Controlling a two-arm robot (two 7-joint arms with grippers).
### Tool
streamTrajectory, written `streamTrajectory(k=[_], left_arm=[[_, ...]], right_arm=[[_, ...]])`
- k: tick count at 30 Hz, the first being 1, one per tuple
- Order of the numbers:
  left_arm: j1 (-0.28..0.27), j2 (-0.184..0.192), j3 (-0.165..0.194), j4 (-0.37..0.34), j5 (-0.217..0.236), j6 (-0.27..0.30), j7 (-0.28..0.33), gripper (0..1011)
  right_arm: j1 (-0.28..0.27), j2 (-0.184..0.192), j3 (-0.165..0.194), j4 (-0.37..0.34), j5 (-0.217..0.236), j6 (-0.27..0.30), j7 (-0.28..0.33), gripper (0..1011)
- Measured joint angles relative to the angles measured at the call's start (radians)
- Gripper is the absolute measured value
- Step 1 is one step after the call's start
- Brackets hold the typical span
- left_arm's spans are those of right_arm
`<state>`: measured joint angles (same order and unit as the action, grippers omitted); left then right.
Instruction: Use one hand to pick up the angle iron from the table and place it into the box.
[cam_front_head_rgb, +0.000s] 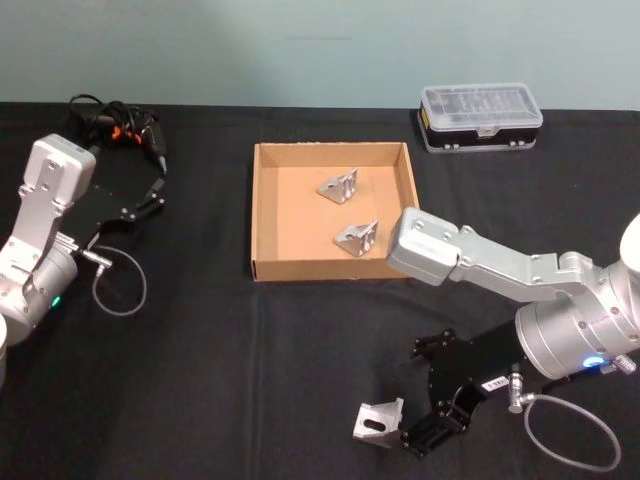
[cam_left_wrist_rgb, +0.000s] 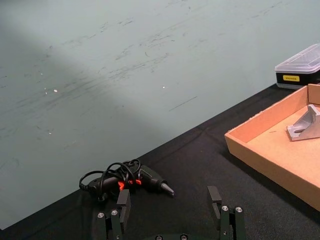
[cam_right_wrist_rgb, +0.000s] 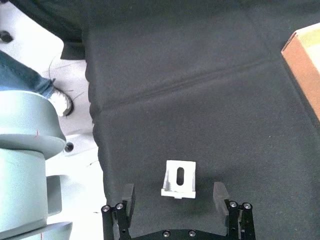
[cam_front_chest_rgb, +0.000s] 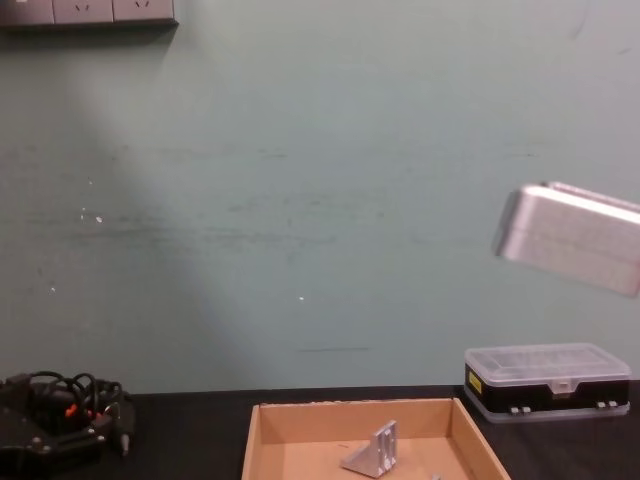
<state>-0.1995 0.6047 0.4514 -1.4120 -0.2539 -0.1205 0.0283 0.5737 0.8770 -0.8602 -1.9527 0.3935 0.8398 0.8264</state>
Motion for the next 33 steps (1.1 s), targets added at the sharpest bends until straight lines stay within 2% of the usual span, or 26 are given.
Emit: streamTrajectory(k=[15,33], left_arm=[[0.000,0.000,0.000,0.000,0.000,0.000,0.000,1000],[0.000,0.000,0.000,0.000,0.000,0.000,0.000,1000]], right_arm=[[0.039,-0.009,-0.063,0.017,-0.031,-0.008,-0.007,1000],[0.061,-0.036,-0.093,0.052,-0.061,-0.015,-0.005,1000]])
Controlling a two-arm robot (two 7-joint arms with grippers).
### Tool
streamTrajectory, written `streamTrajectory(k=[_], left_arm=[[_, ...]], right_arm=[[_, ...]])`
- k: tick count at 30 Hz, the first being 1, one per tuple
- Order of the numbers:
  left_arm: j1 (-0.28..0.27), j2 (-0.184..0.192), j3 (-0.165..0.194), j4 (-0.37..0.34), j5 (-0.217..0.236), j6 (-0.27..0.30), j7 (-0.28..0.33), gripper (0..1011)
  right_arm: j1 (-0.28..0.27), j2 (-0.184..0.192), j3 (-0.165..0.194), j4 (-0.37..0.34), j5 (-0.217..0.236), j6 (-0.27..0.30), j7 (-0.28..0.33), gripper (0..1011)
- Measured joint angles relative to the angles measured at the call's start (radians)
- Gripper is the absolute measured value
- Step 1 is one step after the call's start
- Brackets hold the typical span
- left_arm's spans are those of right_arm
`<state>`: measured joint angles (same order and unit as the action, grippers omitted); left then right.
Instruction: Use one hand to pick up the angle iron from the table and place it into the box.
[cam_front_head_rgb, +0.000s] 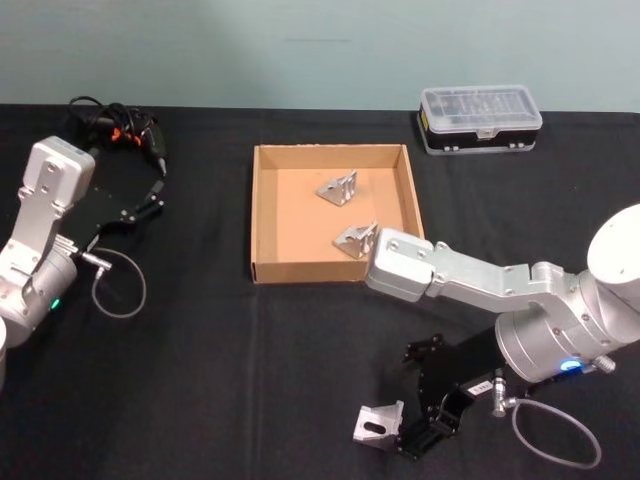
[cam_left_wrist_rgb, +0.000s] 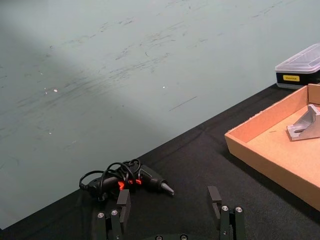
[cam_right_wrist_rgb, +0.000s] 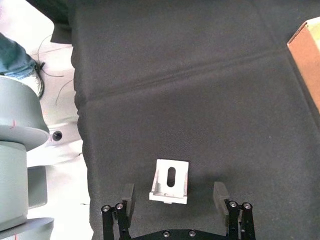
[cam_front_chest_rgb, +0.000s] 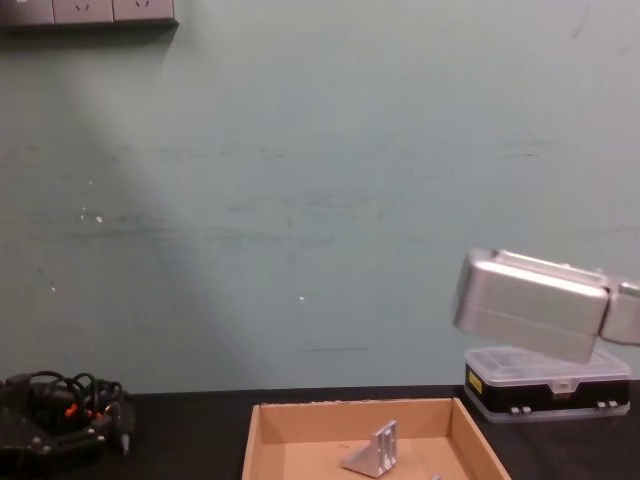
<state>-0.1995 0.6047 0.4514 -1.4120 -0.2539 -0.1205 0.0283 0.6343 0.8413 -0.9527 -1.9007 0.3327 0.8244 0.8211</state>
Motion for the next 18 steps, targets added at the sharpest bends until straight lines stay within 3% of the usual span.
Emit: streamTrajectory(k=[18], left_arm=[[0.000,0.000,0.000,0.000,0.000,0.000,0.000,1000]], right_arm=[[0.009,-0.028,-0.025,0.045,-0.027,-0.006,0.013,1000]])
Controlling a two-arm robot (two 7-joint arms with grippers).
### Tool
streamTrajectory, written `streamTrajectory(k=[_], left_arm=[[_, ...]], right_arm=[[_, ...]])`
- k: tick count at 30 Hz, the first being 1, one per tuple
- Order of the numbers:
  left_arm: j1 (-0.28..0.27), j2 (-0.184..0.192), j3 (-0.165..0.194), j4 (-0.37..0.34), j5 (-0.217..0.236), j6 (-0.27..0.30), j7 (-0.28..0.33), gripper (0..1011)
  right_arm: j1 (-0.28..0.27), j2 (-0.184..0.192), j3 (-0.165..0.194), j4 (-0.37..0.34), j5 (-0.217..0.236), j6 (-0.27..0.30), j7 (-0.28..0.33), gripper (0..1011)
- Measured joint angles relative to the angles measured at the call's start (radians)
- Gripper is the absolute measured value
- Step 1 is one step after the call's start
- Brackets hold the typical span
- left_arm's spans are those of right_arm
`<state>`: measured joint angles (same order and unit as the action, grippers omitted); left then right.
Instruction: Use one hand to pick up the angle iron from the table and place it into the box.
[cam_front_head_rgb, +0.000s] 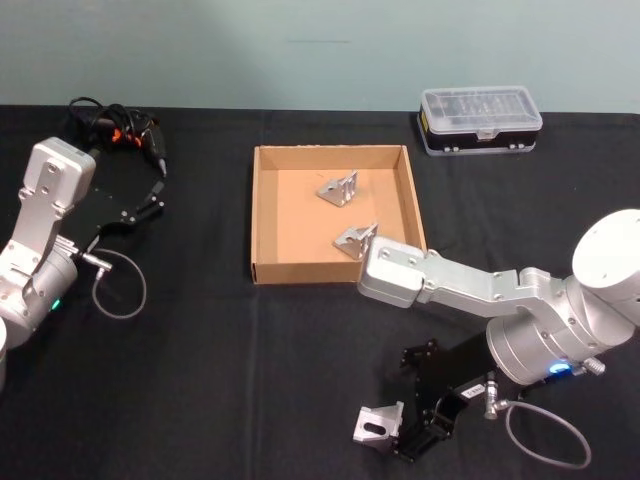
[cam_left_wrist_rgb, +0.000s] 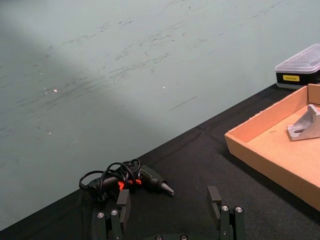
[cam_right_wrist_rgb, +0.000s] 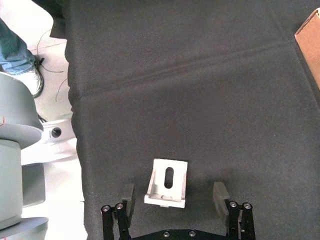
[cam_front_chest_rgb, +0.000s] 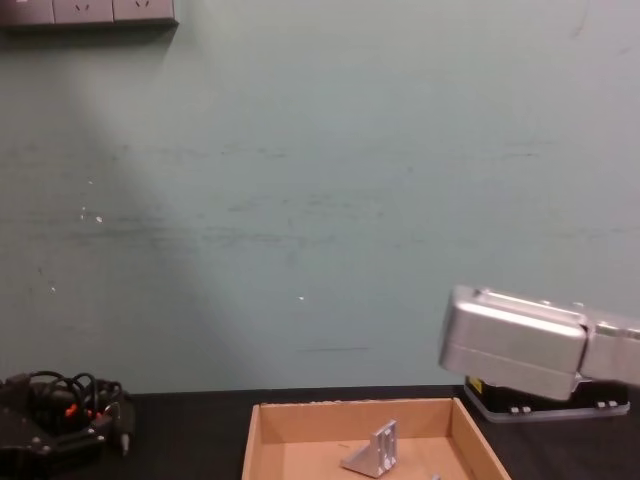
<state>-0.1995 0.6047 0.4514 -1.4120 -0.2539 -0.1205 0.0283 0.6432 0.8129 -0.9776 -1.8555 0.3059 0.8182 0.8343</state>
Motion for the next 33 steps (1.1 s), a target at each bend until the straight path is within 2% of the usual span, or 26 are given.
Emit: streamTrajectory(k=[13,28,32,33], left_arm=[[0.000,0.000,0.000,0.000,0.000,0.000,0.000,1000],[0.000,0.000,0.000,0.000,0.000,0.000,0.000,1000],[0.000,0.000,0.000,0.000,0.000,0.000,0.000,1000],[0.000,0.000,0.000,0.000,0.000,0.000,0.000,1000]], right_arm=[[-0.009,-0.016,-0.007,0.008,-0.005,0.000,0.000,1000],[-0.011,-0.013,-0.006,0.001,-0.008,-0.001,0.005,1000],[-0.011,-0.012,-0.006,-0.001,-0.008,-0.003,0.007,963],[-0.011,-0.011,-0.005,-0.001,-0.009,-0.004,0.007,927]])
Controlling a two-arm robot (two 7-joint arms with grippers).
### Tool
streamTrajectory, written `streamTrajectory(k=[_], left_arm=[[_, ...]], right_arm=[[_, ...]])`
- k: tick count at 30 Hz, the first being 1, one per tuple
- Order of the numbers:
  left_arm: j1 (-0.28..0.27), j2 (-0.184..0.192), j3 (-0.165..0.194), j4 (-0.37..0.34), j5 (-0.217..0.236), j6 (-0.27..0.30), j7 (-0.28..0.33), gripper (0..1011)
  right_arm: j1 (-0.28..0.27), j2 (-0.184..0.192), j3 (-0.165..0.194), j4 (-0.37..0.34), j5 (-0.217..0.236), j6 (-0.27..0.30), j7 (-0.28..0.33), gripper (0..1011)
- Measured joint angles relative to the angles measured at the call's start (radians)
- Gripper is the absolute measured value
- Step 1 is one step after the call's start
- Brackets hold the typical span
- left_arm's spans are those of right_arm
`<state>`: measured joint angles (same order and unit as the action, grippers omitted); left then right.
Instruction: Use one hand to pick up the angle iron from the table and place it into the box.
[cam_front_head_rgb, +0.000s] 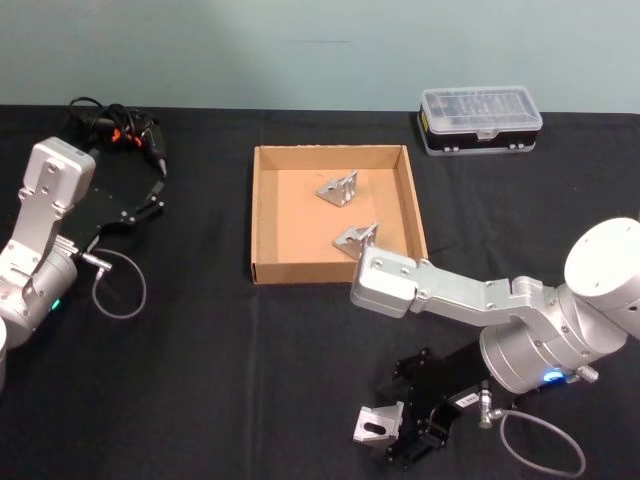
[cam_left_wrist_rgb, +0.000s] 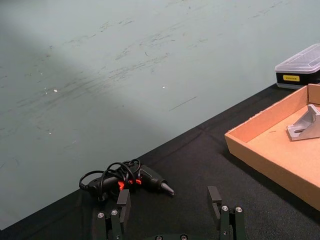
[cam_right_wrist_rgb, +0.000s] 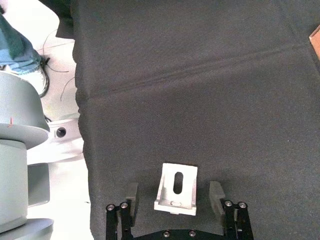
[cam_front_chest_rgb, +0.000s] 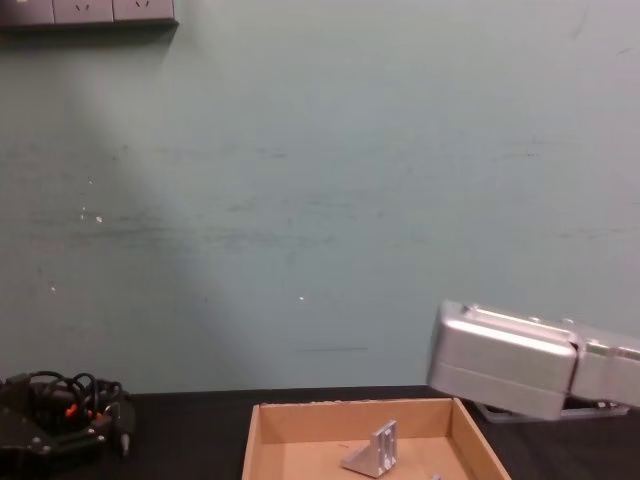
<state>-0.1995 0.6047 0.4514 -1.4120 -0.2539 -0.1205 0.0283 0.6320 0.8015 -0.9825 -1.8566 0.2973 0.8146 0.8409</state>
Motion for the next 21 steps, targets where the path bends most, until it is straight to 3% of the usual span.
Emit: streamTrajectory(k=[3,11,19,21], left_arm=[[0.000,0.000,0.000,0.000,0.000,0.000,0.000,1000],[0.000,0.000,0.000,0.000,0.000,0.000,0.000,1000],[0.000,0.000,0.000,0.000,0.000,0.000,0.000,1000],[0.000,0.000,0.000,0.000,0.000,0.000,0.000,1000]], right_arm=[[0.000,0.000,0.002,0.000,-0.001,-0.003,0.000,883],[0.006,-0.002,0.004,0.003,-0.004,-0.012,0.003,596],[0.009,-0.004,0.005,0.006,-0.004,-0.013,0.006,373],[0.010,-0.004,0.005,0.006,-0.004,-0.014,0.007,273]])
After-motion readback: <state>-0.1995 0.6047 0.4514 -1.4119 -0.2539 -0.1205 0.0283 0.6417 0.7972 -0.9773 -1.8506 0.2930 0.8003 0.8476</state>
